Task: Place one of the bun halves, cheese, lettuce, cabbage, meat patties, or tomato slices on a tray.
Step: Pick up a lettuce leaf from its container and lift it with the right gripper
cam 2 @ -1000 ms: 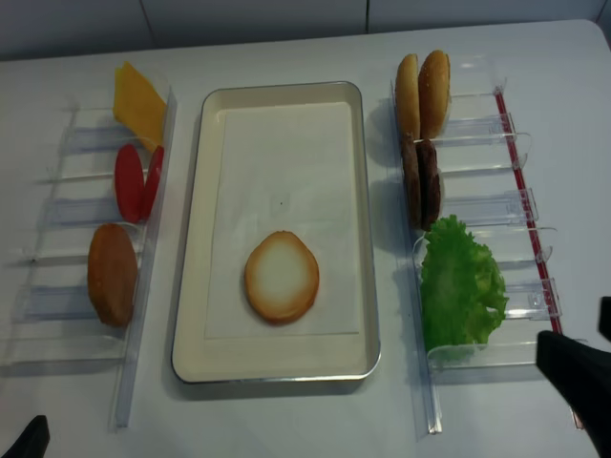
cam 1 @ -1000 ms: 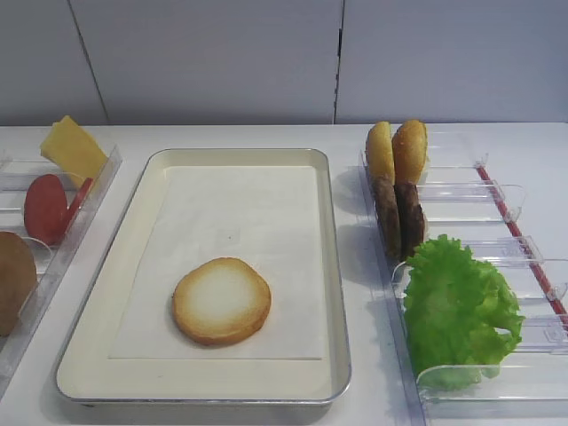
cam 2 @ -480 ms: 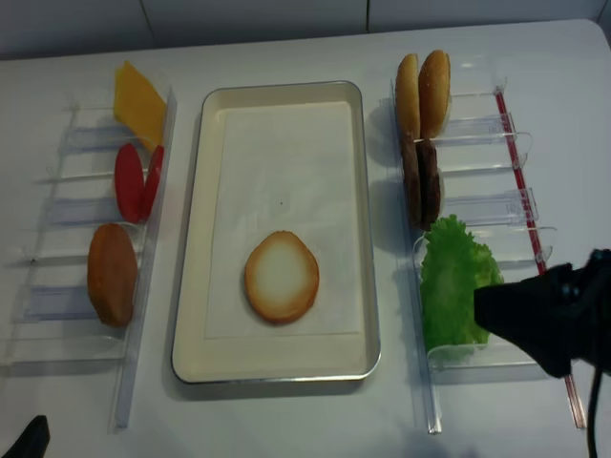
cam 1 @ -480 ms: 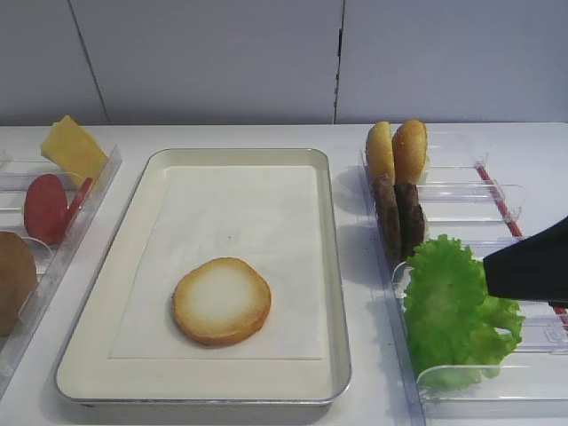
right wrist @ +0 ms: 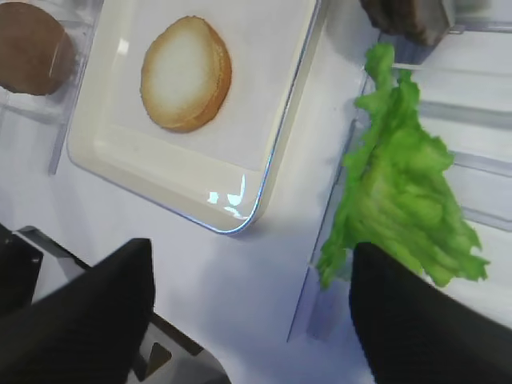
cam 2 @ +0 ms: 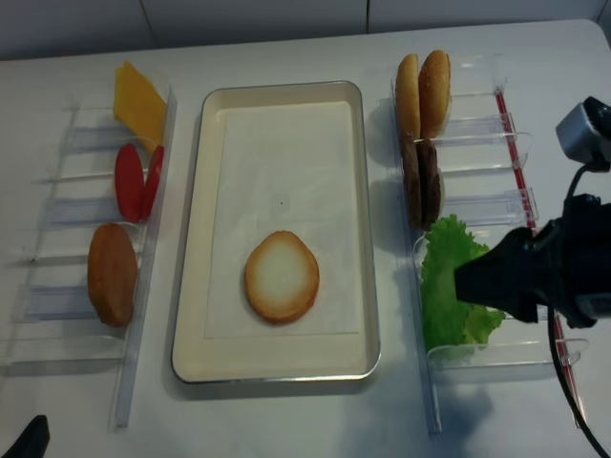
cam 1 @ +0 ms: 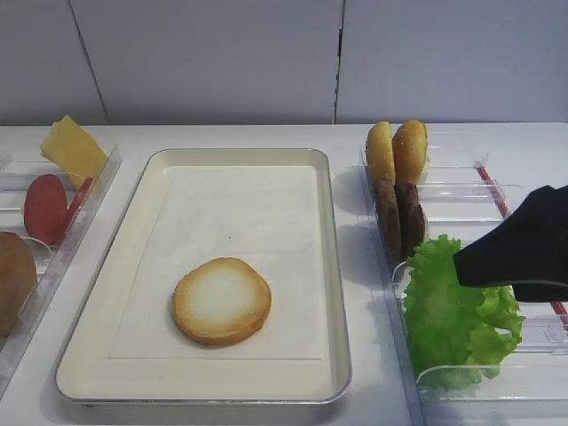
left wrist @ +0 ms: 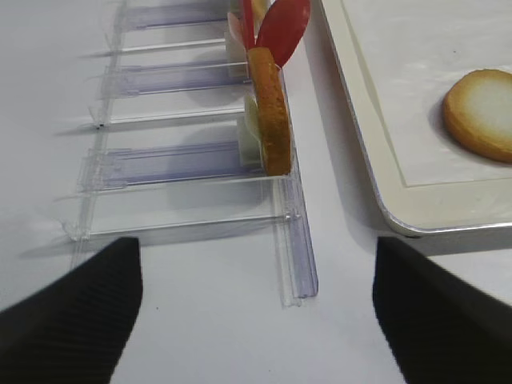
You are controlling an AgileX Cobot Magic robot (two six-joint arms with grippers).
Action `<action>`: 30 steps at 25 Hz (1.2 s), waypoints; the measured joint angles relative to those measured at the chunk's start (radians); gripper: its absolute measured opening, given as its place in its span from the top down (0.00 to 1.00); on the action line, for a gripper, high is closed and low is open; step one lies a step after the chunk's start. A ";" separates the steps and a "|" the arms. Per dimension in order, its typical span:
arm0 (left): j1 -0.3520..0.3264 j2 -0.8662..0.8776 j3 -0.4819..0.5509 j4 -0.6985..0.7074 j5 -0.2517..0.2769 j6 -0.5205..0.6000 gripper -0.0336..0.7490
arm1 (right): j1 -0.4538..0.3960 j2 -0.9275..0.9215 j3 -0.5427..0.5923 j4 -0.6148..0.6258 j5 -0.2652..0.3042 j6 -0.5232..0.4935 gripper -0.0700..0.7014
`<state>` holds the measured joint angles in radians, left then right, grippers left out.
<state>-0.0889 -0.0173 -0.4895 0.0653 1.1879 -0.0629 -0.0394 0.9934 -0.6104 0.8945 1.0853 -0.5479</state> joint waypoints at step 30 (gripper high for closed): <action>0.000 0.000 0.000 0.000 0.000 0.000 0.25 | 0.188 0.259 -0.099 -0.096 -0.231 0.090 0.27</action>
<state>-0.0889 -0.0173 -0.4895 0.0649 1.1879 -0.0629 0.1489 1.2523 -0.7098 0.7983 0.8543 -0.4583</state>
